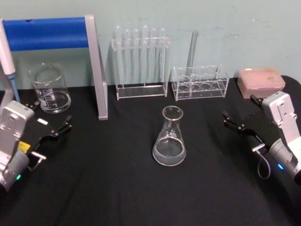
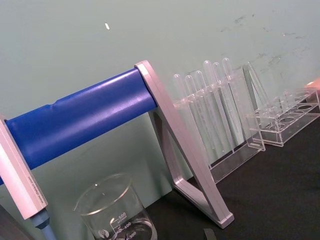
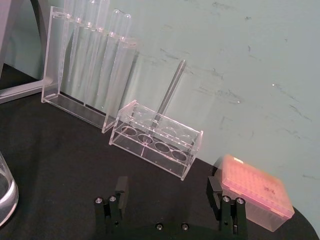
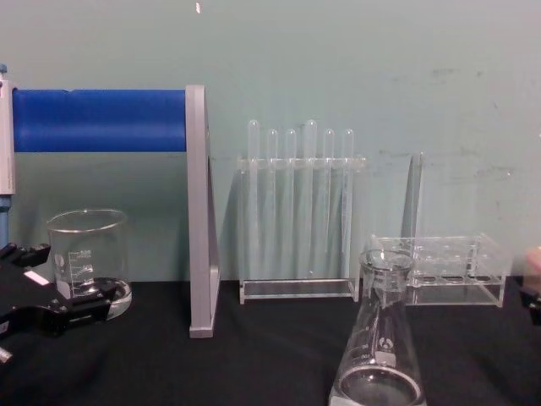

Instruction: Grasp the erlenmeyer flask with one hand, shake it three times, then place it back.

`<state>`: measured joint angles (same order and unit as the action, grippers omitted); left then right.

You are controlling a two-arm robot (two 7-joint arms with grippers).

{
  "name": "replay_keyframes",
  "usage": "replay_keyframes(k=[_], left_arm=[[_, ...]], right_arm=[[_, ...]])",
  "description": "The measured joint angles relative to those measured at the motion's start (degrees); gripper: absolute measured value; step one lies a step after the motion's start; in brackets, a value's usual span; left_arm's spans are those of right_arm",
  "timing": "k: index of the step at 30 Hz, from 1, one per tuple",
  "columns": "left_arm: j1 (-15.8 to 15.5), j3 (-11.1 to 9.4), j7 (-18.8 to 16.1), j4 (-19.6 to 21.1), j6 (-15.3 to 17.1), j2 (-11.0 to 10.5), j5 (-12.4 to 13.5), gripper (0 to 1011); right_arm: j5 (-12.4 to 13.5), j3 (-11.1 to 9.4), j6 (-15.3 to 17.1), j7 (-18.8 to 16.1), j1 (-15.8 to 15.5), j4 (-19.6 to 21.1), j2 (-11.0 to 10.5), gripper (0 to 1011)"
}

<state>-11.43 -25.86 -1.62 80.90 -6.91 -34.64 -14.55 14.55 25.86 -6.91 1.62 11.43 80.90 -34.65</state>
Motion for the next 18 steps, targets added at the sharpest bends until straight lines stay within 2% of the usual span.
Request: replay_keyframes(k=[18], left_arm=[[0.0, 0.0, 0.0, 0.0, 0.0, 0.0, 0.0, 1001]], right_arm=[[0.0, 0.0, 0.0, 0.0, 0.0, 0.0, 0.0, 1003]])
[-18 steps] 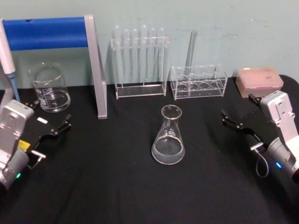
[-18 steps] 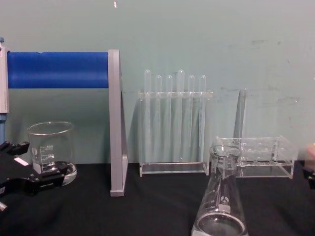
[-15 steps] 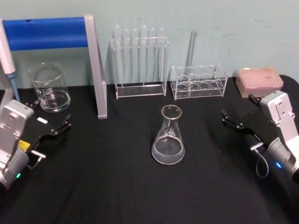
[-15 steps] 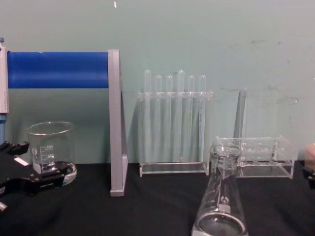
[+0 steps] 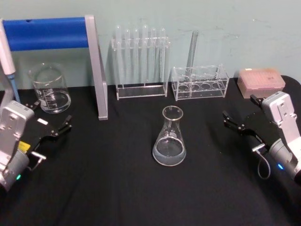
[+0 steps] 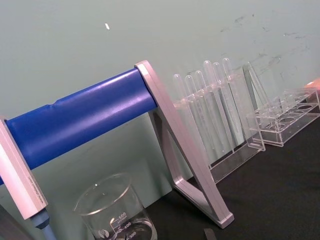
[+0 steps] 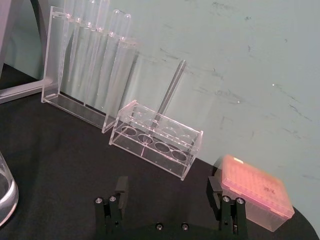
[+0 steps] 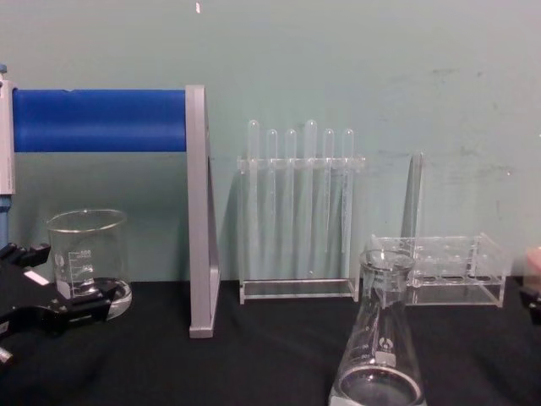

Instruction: Grasp the erlenmeyer flask with one hand, shake it three times, then place it back.

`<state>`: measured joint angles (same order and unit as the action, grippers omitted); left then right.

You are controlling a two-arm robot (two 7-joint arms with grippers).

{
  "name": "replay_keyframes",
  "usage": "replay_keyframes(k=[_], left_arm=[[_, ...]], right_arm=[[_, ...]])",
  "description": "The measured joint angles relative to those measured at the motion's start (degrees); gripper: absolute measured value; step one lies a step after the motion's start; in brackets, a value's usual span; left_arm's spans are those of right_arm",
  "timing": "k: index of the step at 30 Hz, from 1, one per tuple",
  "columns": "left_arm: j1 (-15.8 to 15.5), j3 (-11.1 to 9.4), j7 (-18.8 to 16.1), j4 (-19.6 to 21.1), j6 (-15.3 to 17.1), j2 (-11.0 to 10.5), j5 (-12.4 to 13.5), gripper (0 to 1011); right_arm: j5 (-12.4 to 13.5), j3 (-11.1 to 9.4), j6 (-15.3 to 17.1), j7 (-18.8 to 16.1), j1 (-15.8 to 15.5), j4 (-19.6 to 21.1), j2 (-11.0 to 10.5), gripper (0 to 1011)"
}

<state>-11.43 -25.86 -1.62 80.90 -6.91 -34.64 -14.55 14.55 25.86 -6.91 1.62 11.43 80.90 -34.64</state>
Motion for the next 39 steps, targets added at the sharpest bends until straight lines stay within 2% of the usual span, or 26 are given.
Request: replay_keyframes(k=[39], left_arm=[[0.0, 0.0, 0.0, 0.0, 0.0, 0.0, 0.0, 1001]], right_arm=[[0.0, 0.0, 0.0, 0.0, 0.0, 0.0, 0.0, 1002]])
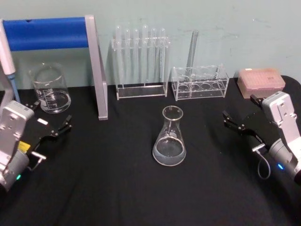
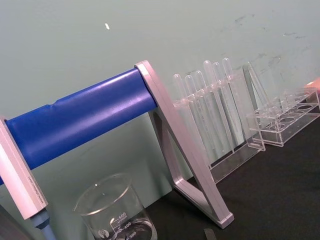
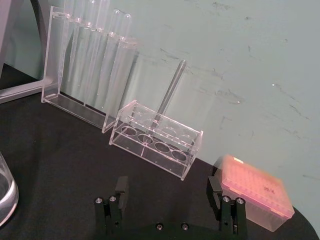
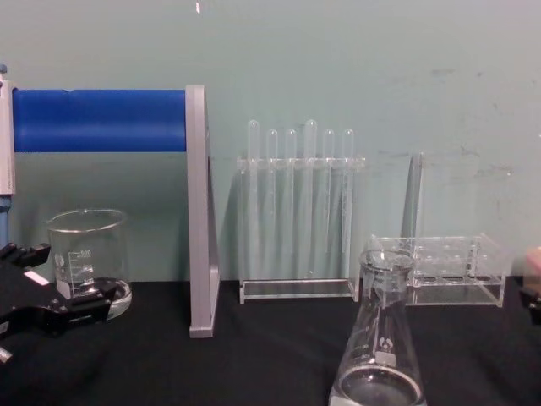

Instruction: Grasp the erlenmeyer flask with one hand, shake it three times, then place it back.

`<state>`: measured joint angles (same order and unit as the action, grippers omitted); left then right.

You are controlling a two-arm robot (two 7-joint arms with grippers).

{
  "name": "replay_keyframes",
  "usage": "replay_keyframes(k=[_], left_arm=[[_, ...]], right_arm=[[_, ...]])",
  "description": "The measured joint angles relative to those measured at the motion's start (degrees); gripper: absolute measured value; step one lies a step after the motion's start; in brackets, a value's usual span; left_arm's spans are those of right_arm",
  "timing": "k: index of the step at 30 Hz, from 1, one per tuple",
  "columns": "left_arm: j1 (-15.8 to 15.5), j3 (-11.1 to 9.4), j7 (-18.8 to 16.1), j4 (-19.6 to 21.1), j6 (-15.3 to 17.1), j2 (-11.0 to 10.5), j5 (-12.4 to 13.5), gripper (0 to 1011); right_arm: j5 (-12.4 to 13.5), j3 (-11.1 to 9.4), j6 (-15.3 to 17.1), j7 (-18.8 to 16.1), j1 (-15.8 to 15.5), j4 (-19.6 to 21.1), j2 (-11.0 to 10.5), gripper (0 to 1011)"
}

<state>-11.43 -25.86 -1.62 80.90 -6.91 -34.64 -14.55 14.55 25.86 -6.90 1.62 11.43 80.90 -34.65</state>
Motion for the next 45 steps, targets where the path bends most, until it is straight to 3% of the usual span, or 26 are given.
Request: replay_keyframes(k=[32, 45], left_arm=[[0.0, 0.0, 0.0, 0.0, 0.0, 0.0, 0.0, 1001], [0.0, 0.0, 0.0, 0.0, 0.0, 0.0, 0.0, 1001]], right_arm=[[0.0, 0.0, 0.0, 0.0, 0.0, 0.0, 0.0, 1003], [2.34, -2.53, 1.45, -4.14, -3.66, 4.31, -0.94, 1002]])
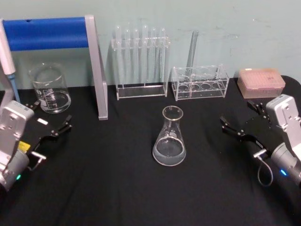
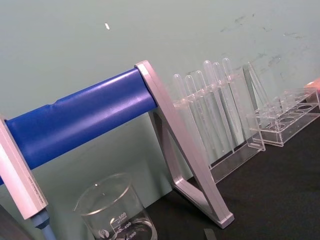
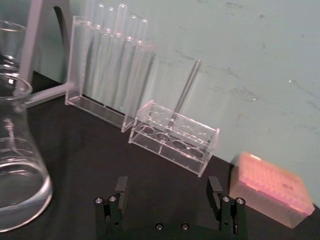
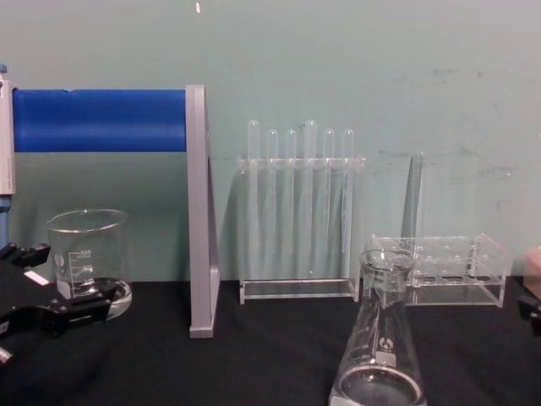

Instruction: Grasp the erlenmeyer flask with one hand, shake it three times, then place it back.

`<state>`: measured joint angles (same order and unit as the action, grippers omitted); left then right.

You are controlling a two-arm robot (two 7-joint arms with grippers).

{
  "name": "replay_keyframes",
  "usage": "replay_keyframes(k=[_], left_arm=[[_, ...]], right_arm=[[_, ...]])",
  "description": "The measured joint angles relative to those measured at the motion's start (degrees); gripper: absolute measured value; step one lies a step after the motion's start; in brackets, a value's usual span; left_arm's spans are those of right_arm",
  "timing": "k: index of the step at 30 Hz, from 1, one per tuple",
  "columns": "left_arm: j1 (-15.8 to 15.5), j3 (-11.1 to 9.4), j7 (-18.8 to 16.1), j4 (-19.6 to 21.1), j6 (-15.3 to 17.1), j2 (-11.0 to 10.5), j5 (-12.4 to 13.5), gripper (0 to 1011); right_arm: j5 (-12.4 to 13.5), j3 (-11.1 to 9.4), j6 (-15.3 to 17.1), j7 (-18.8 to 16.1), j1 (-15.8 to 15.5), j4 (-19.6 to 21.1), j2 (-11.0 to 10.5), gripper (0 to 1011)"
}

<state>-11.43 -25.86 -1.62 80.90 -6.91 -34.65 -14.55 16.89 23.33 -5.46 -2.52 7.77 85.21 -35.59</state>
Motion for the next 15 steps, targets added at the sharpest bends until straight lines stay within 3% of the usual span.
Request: replay_keyframes(k=[7, 15], left_arm=[[0.0, 0.0, 0.0, 0.0, 0.0, 0.0, 0.0, 1002], [0.0, 0.0, 0.0, 0.0, 0.0, 0.0, 0.0, 1001]], right_arm=[[3.22, -1.69, 1.04, -3.15, -3.29, 3.58, -1.02, 1002], [8.09, -2.62, 2.11, -9.53, -6.41, 7.86, -1.5, 1002]])
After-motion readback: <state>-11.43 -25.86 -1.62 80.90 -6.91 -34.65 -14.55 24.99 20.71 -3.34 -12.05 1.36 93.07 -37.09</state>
